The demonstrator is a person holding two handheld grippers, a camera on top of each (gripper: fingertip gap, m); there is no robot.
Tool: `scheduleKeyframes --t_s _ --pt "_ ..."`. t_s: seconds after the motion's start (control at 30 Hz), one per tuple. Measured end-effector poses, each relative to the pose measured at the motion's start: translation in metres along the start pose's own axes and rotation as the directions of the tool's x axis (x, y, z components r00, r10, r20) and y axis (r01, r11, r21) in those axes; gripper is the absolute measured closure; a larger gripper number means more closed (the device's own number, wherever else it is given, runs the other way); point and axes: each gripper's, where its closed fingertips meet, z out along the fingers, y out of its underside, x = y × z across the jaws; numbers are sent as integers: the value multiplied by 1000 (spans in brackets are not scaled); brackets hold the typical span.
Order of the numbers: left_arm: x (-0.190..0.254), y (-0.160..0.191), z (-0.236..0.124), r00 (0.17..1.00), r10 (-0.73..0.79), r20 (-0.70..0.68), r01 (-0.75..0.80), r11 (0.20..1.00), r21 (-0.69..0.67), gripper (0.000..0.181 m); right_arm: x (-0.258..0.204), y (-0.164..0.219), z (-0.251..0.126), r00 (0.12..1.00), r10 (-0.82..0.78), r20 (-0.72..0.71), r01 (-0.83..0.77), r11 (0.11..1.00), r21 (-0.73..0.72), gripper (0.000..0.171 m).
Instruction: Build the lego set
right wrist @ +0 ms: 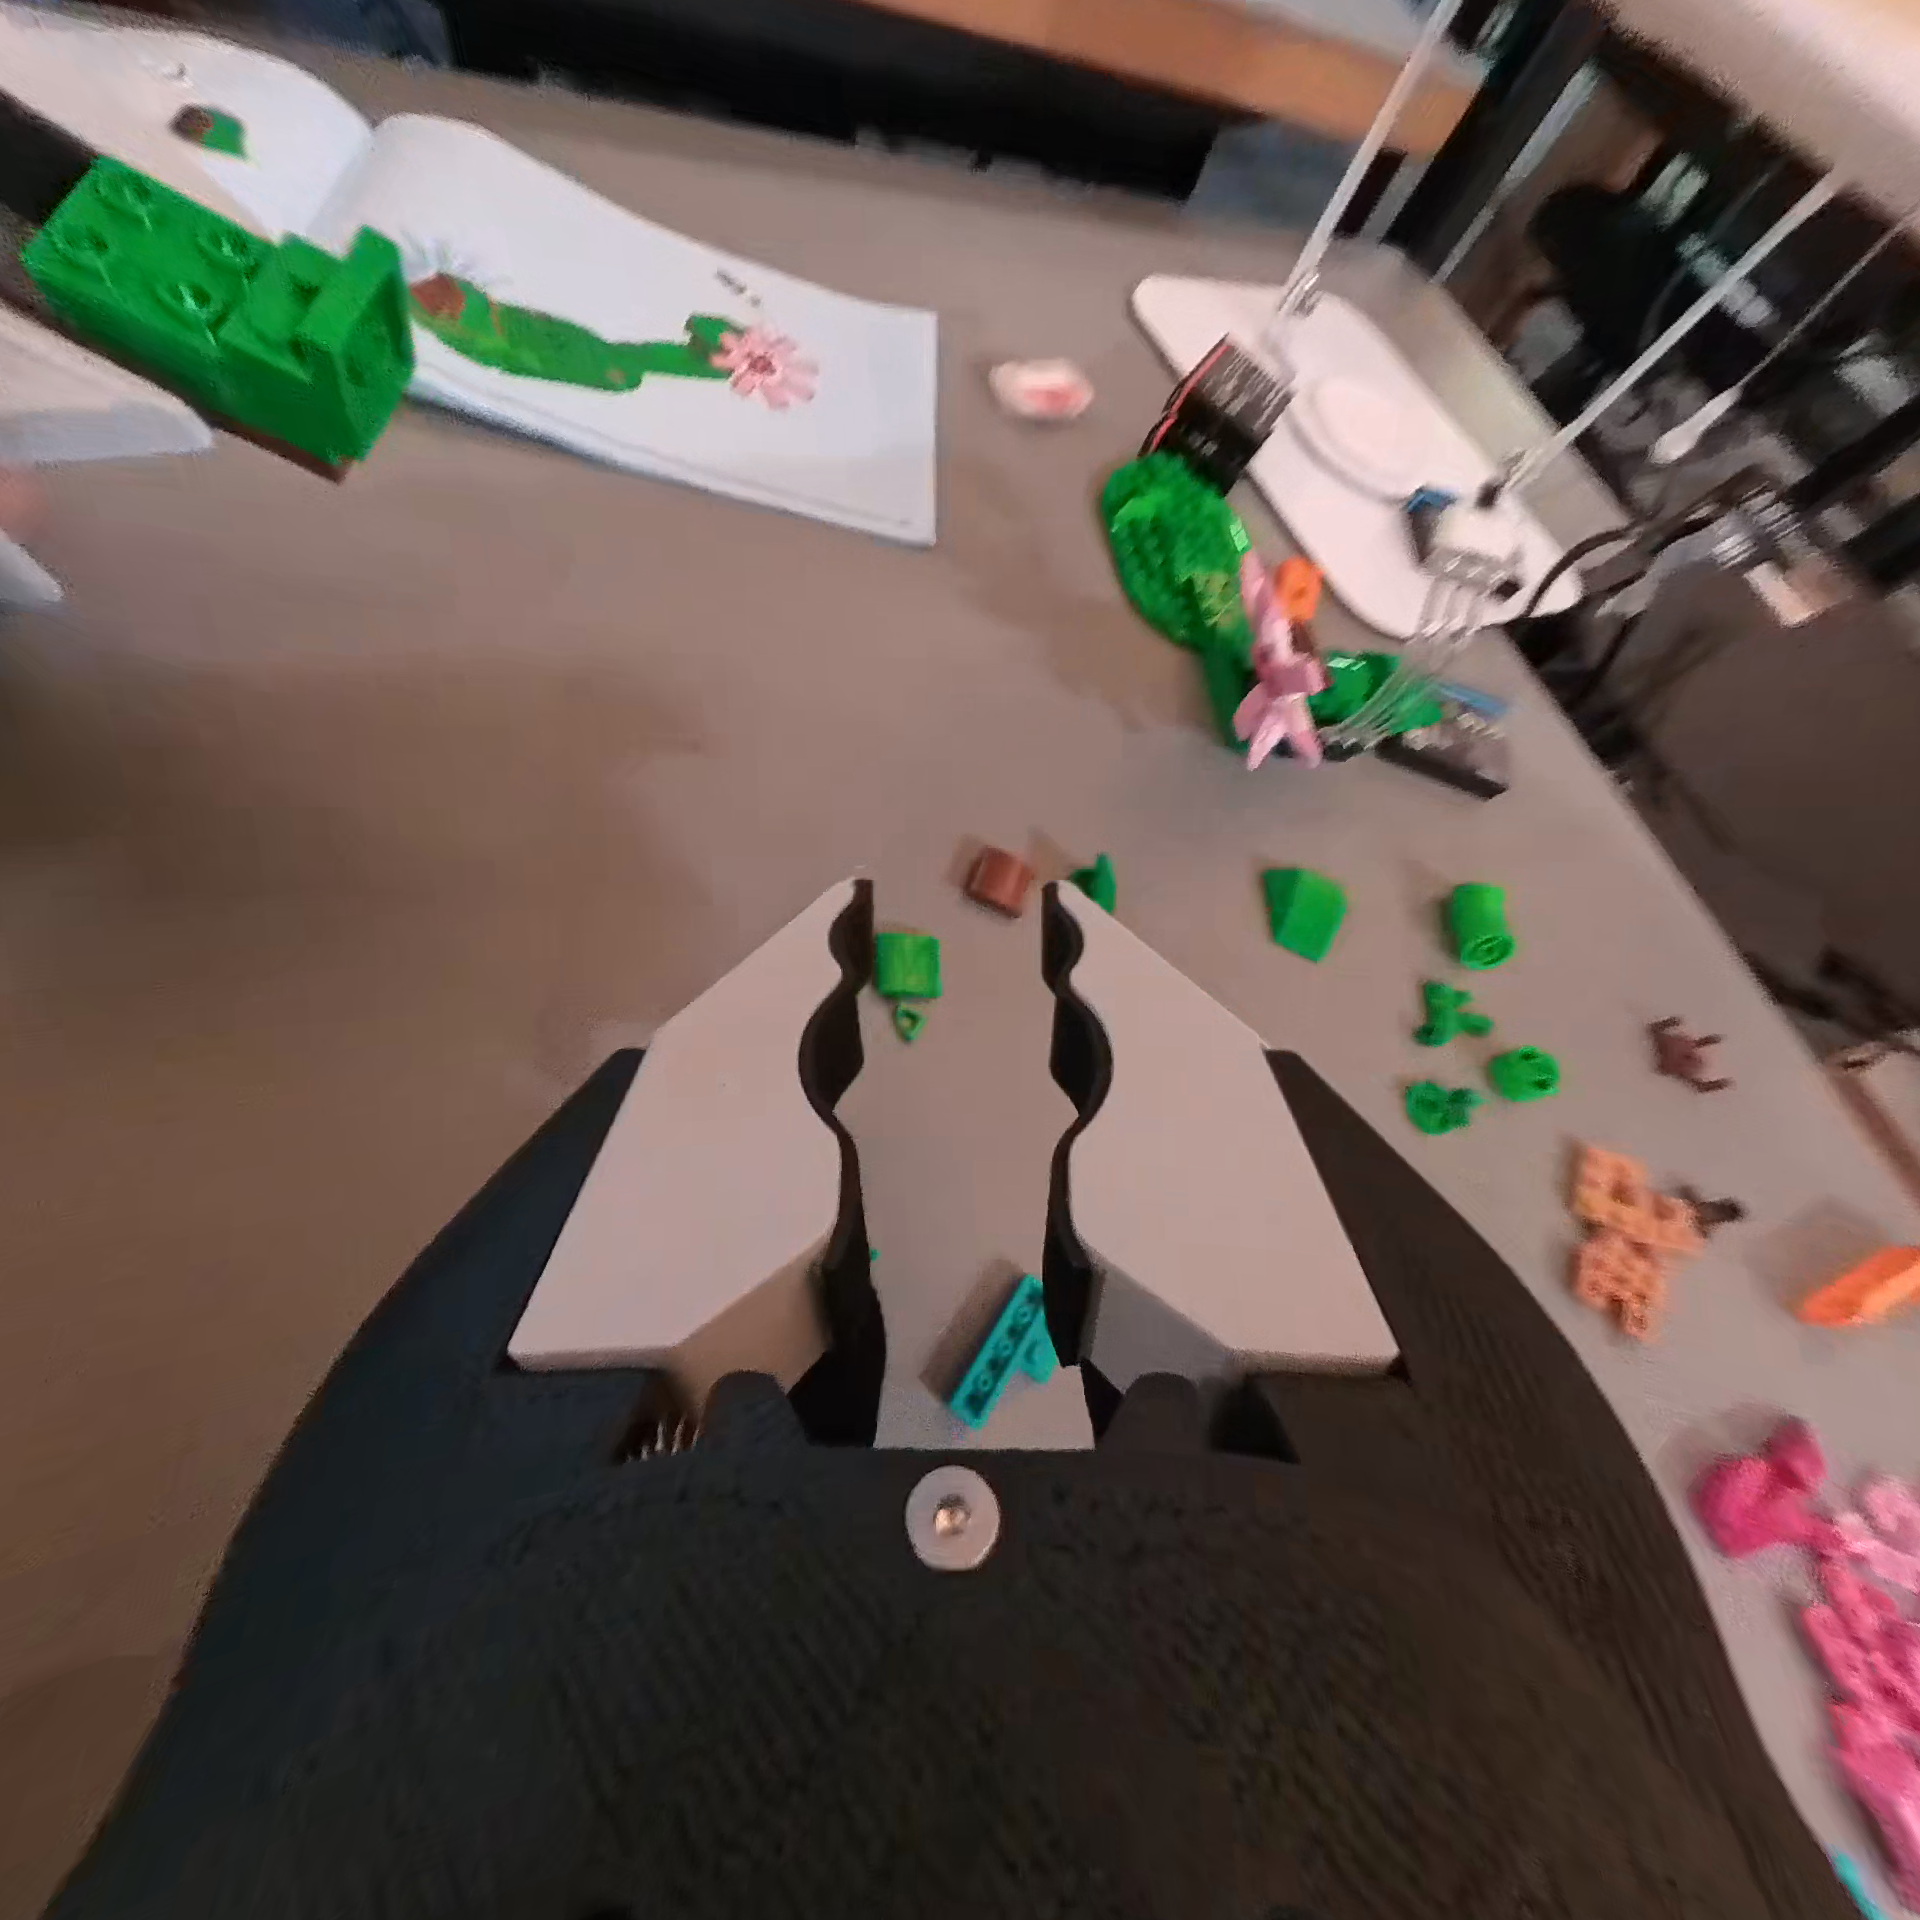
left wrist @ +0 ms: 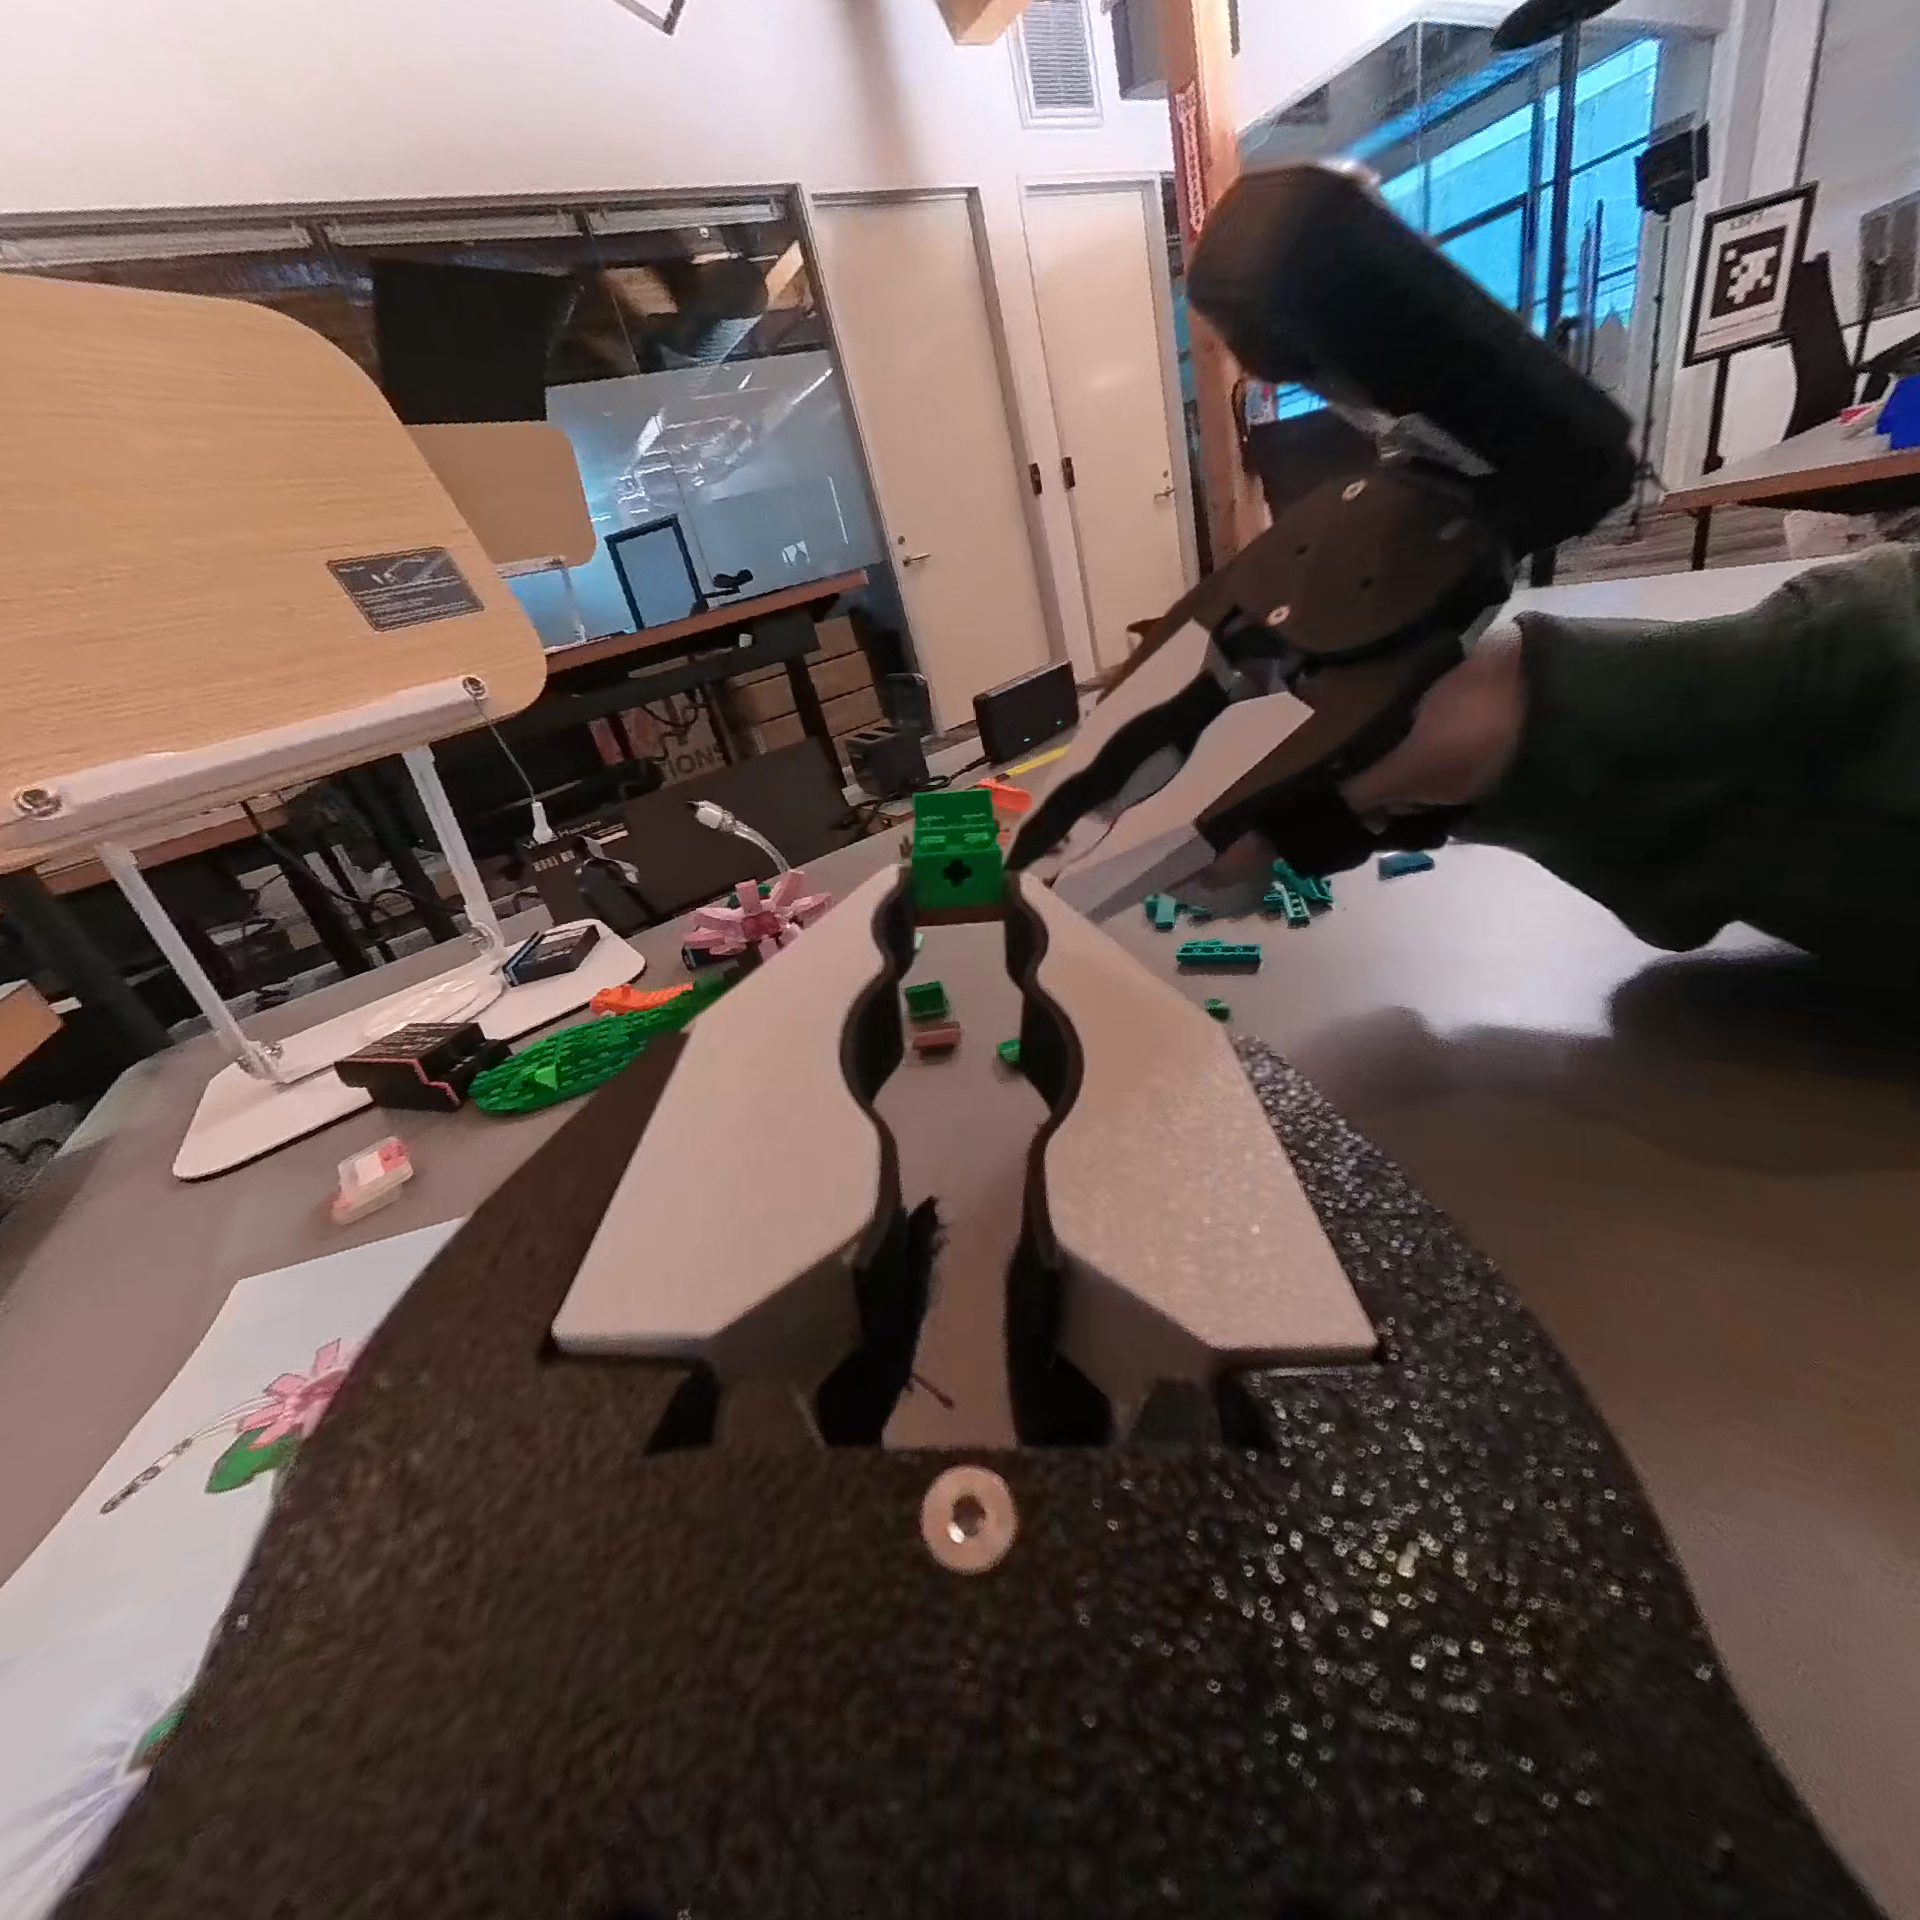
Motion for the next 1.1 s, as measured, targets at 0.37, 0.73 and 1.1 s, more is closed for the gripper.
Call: scheduleKeyframes --t_s 0.37,0.73,1.1 --pt "2 4 1 999 -33 -23 33 999 -15 167 -16 22 13 991 90 98 -79 991 -111 141" --pt "3 4 1 999 -30 -27 30 999 -17 167 -22 27 22 984 149 95 -135 982 -133 137" --pt "5 3 1 999 -30 -35 30 999 -18 167 -26 34 30 971 224 80 -207 962 -181 130"
